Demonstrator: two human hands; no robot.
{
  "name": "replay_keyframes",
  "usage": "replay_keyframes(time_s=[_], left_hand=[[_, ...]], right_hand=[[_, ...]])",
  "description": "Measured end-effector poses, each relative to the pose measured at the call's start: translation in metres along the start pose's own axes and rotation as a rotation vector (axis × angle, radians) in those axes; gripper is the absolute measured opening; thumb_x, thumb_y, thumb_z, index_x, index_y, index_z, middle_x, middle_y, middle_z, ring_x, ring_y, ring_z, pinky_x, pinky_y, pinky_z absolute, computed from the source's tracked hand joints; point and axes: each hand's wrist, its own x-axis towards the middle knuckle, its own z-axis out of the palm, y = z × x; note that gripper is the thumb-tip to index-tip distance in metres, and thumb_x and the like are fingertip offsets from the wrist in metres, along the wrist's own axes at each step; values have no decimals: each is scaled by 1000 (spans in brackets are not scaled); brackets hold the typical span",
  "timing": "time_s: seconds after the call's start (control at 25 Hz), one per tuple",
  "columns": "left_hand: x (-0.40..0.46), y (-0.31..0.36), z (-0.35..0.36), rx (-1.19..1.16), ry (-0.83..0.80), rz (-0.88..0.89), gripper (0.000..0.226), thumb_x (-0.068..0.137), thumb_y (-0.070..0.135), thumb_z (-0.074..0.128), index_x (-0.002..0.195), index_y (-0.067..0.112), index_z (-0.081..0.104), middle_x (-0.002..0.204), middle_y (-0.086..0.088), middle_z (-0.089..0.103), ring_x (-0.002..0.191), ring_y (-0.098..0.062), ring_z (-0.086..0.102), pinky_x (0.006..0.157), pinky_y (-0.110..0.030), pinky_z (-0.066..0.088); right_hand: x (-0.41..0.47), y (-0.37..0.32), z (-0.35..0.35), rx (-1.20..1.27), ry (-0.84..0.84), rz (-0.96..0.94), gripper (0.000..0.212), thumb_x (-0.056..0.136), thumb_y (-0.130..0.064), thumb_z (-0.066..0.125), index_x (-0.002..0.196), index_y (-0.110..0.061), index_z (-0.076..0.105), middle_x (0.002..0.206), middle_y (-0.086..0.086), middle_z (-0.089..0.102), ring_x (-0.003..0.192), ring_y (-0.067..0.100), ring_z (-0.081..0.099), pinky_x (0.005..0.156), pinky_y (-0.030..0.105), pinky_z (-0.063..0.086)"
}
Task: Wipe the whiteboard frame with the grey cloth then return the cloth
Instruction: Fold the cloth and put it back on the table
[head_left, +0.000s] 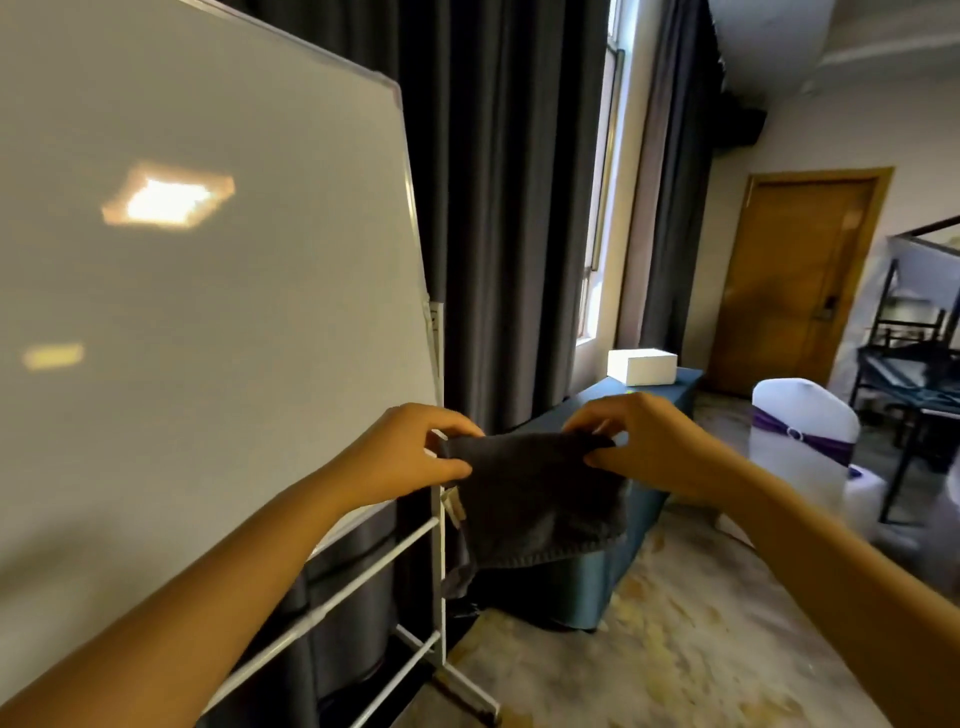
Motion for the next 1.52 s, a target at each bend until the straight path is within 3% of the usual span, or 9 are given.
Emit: replay_keyframes(time_s=[0.08,0.24,0.36,0.52,0.72,0.84,1.08,1.2,1.52], left_hand=[[29,3,21,-10,-15,19,38,79,12,71,90,47,59,86,28,59,80,17,57,58,1,44],[87,-9,53,-20,-39,44,42,78,12,71,88,50,58,84,28,61,82,20,56,60,1,43],[136,-35,75,-26,-60,43,38,78,13,71,92,47,61,83,28,61,82,20,56,60,0,45],[213,-72,87,-27,-61,36,33,79,14,71,99,38,65,86,25,63,82,13,60,64,-4,46],[327,-92,94,3,-113,69,32,78,15,71,98,40,65,83,28,62,84,18,57,61,-2,45],[386,-100,115,17,-150,77,31,78,15,72,101,36,67,88,23,65,87,10,60,67,-6,46],[487,-126,192,4,-165,41,34,76,12,72,101,34,67,99,14,69,91,3,62,76,-9,48],[527,-139,238,-32,-124,-8,40,76,10,73,93,45,64,96,17,69,91,5,63,76,-8,50],[625,-167,310,-49,33,-231,51,74,11,74,80,61,62,88,34,67,89,7,64,75,-8,50]], right_hand=[[2,31,-9,8,7,16,30,84,-13,63,111,-25,61,104,-4,62,97,12,58,87,23,43],[24,92,-19,39,44,14,28,83,-14,63,105,-31,61,100,-6,62,94,12,59,79,17,43],[67,142,-12,57,5,79,32,85,-14,62,114,-25,58,115,6,62,104,20,57,92,31,44],[131,193,-16,81,74,60,46,80,-12,67,86,-54,49,108,2,64,93,15,58,84,29,45],[207,260,-48,155,97,196,31,84,-9,62,104,-30,54,120,17,59,110,30,55,92,36,43],[239,308,-60,113,111,172,28,83,-11,63,104,-29,57,113,10,63,103,24,59,81,17,49],[287,428,-64,129,108,166,38,81,-8,66,94,-41,52,100,-6,57,100,23,60,81,25,46],[313,488,-73,76,65,58,40,80,-10,67,91,-47,55,97,-13,58,87,8,60,66,12,47],[411,605,-104,-1,-67,-174,30,81,-10,65,108,-24,64,98,-6,63,85,9,56,63,8,40]])
